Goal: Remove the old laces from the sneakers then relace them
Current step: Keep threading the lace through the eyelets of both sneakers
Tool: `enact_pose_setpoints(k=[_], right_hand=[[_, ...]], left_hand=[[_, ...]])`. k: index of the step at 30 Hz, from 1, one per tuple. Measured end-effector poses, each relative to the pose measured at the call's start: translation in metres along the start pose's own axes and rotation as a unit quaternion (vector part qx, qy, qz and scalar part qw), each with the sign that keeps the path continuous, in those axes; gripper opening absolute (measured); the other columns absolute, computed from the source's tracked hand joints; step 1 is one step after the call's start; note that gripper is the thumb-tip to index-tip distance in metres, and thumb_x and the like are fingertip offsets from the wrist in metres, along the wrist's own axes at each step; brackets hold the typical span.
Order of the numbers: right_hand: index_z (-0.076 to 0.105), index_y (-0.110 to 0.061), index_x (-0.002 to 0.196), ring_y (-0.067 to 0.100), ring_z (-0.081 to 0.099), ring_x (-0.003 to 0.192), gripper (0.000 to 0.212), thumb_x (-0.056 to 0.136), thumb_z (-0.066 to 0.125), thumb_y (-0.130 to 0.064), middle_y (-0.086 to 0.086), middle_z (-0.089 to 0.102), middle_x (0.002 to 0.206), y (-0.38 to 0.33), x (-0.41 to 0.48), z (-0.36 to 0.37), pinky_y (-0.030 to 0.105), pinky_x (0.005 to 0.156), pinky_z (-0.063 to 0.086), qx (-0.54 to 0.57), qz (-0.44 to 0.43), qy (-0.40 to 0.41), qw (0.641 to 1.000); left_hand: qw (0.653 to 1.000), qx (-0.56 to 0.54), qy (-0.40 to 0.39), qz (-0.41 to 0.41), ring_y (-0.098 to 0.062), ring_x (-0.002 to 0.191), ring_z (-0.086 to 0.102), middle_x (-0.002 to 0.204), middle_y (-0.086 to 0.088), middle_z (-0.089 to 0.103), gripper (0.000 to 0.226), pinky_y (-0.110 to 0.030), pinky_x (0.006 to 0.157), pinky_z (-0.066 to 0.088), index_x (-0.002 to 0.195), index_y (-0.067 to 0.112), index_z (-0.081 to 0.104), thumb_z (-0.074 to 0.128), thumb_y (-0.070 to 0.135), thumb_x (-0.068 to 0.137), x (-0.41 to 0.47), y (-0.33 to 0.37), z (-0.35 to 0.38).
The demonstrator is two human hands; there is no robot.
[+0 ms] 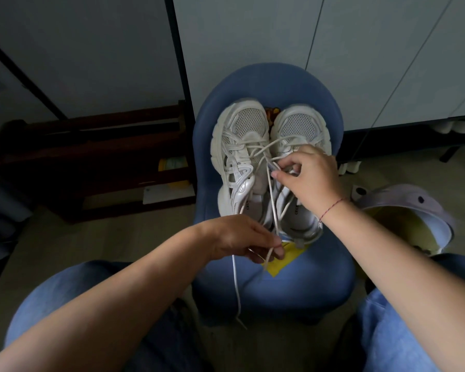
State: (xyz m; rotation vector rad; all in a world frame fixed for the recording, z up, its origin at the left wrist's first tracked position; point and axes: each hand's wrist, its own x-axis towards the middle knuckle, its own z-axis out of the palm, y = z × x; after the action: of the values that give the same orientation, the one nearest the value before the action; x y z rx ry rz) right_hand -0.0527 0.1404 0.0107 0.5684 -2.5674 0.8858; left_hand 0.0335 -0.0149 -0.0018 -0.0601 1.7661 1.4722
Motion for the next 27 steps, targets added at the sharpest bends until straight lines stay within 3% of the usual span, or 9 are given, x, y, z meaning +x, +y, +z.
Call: enact_pose_setpoints(k=[6, 9, 14, 18, 23, 25, 27], right_hand=[[0.074, -0.014, 0.078, 0.003, 0.042, 0.060, 0.012, 0.072, 0.080, -0.023, -0.017, 0.039, 0.063, 0.002, 0.000, -0.001, 0.023, 0.063, 0.034, 0.028, 0.002, -0.012, 1.000], [0.074, -0.014, 0.078, 0.003, 0.042, 0.060, 0.012, 0.073, 0.079, -0.023, -0.017, 0.040, 0.064, 0.002, 0.000, 0.000, 0.024, 0.063, 0.035, 0.025, 0.004, -0.014, 1.000], [0.073, -0.015, 0.078, 0.009, 0.047, 0.066, 0.011, 0.073, 0.079, -0.024, -0.018, 0.041, 0.065, 0.003, 0.001, -0.001, 0.027, 0.064, 0.041, 0.020, -0.007, -0.017, 1.000], [0.073, -0.016, 0.077, 0.009, 0.047, 0.065, 0.010, 0.073, 0.079, -0.023, -0.017, 0.041, 0.066, 0.005, 0.001, 0.000, 0.027, 0.063, 0.041, 0.025, -0.009, -0.015, 1.000], [0.073, -0.016, 0.076, 0.011, 0.046, 0.064, 0.010, 0.073, 0.079, -0.024, -0.015, 0.040, 0.064, 0.006, 0.002, 0.000, 0.028, 0.061, 0.039, 0.030, -0.008, -0.021, 0.999], [0.072, -0.018, 0.075, 0.011, 0.045, 0.064, 0.009, 0.073, 0.079, -0.024, -0.015, 0.040, 0.064, 0.006, 0.002, 0.001, 0.028, 0.060, 0.037, 0.035, -0.006, -0.023, 0.999], [0.072, -0.019, 0.075, 0.009, 0.045, 0.064, 0.009, 0.074, 0.078, -0.025, -0.014, 0.041, 0.064, 0.006, 0.002, 0.001, 0.027, 0.061, 0.036, 0.039, 0.001, -0.027, 0.999]], left_hand=[[0.972, -0.206, 0.087, 0.076, -0.014, 0.083, 0.071, 0.092, -0.005, 0.075, 0.016, -0.025, 0.078, 0.057, 0.104, 0.008, 0.063, 0.052, 0.018, 0.101, 0.005, 0.008, 0.000], [0.946, -0.299, 0.105, 0.065, -0.013, 0.084, 0.069, 0.094, -0.004, 0.073, 0.029, -0.021, 0.073, 0.057, 0.102, 0.005, 0.065, 0.045, 0.025, 0.103, 0.009, 0.018, 0.003], [0.898, -0.399, 0.175, 0.070, -0.007, 0.066, 0.067, 0.066, 0.004, 0.072, 0.027, -0.021, 0.063, 0.053, 0.089, 0.014, 0.063, 0.045, 0.027, 0.104, 0.018, 0.023, 0.014], [0.924, -0.332, 0.158, 0.100, -0.006, 0.060, 0.068, 0.069, 0.004, 0.072, 0.024, -0.020, 0.063, 0.056, 0.091, 0.013, 0.066, 0.047, 0.021, 0.103, 0.018, 0.021, 0.018], [0.993, -0.105, 0.042, 0.026, -0.007, 0.062, 0.068, 0.072, 0.002, 0.073, 0.021, -0.019, 0.064, 0.056, 0.089, 0.011, 0.068, 0.053, 0.019, 0.100, 0.004, 0.012, 0.020], [0.999, -0.027, -0.032, -0.009, -0.005, 0.063, 0.068, 0.071, 0.005, 0.073, 0.020, -0.017, 0.064, 0.054, 0.088, 0.011, 0.067, 0.052, 0.018, 0.101, 0.000, 0.004, 0.026], [0.998, -0.003, -0.058, -0.027, -0.005, 0.065, 0.069, 0.073, 0.005, 0.073, 0.019, -0.016, 0.064, 0.055, 0.089, 0.011, 0.067, 0.053, 0.019, 0.100, 0.001, -0.003, 0.028]])
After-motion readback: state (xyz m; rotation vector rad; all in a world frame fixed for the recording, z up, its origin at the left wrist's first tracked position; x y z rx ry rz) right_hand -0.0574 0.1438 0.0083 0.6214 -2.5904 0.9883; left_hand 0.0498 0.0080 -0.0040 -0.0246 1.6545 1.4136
